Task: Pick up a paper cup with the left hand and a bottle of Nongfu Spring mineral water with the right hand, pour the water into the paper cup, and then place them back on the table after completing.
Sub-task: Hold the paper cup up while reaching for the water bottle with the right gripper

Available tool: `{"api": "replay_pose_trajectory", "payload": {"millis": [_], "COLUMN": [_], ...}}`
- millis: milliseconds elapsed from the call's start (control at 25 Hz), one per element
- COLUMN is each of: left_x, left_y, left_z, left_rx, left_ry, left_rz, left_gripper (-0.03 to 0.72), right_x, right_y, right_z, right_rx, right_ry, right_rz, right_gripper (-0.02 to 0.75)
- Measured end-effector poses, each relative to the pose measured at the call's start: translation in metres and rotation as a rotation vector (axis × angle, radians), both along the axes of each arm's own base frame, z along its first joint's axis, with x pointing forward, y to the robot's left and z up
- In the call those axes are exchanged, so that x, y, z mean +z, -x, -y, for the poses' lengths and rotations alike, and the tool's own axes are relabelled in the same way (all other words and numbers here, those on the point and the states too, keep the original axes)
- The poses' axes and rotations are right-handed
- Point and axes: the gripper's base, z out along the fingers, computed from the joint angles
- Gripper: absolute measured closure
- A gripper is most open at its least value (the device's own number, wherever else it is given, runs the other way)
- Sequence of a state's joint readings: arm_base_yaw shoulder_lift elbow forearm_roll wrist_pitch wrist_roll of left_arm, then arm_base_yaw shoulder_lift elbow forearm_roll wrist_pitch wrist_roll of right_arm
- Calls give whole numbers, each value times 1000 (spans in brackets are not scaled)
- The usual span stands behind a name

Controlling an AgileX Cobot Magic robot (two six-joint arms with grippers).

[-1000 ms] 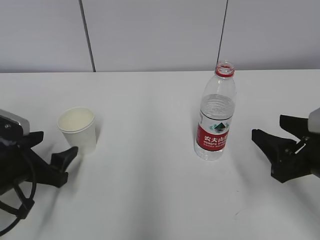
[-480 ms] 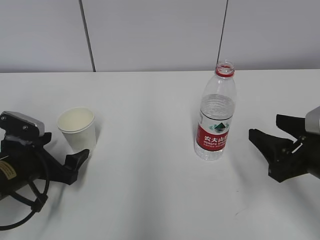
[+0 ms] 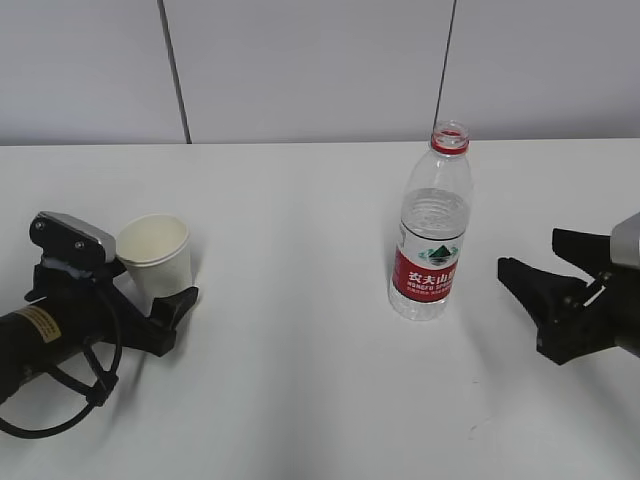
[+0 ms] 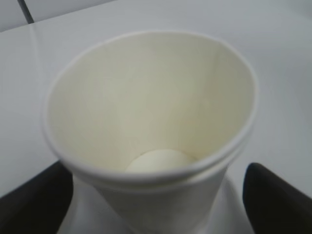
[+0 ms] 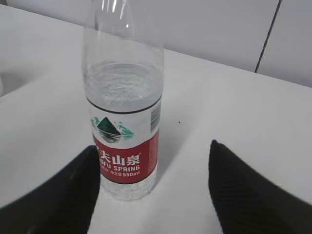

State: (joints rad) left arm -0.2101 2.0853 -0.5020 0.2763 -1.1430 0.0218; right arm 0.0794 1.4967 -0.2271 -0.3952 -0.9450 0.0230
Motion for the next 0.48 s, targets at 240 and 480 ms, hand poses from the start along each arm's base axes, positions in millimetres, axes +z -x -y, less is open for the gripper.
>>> {"api": "replay_pose_trajectory", "payload": {"millis": [240,480], "left_x": [2,3], "left_y": [-8,-10], "left_z": [1,4], "left_rx": [8,-1], "left_ry": [6,8], "left_rz": [23,31], "left_gripper": [85,106], "right_x": [4,4], "right_y": [-1,-1], "right_z": [-1,-1], "right_rx": [6,11], "right_ry": [-19,-20], "right_rz": [39,45], "right_gripper": [223,224]}}
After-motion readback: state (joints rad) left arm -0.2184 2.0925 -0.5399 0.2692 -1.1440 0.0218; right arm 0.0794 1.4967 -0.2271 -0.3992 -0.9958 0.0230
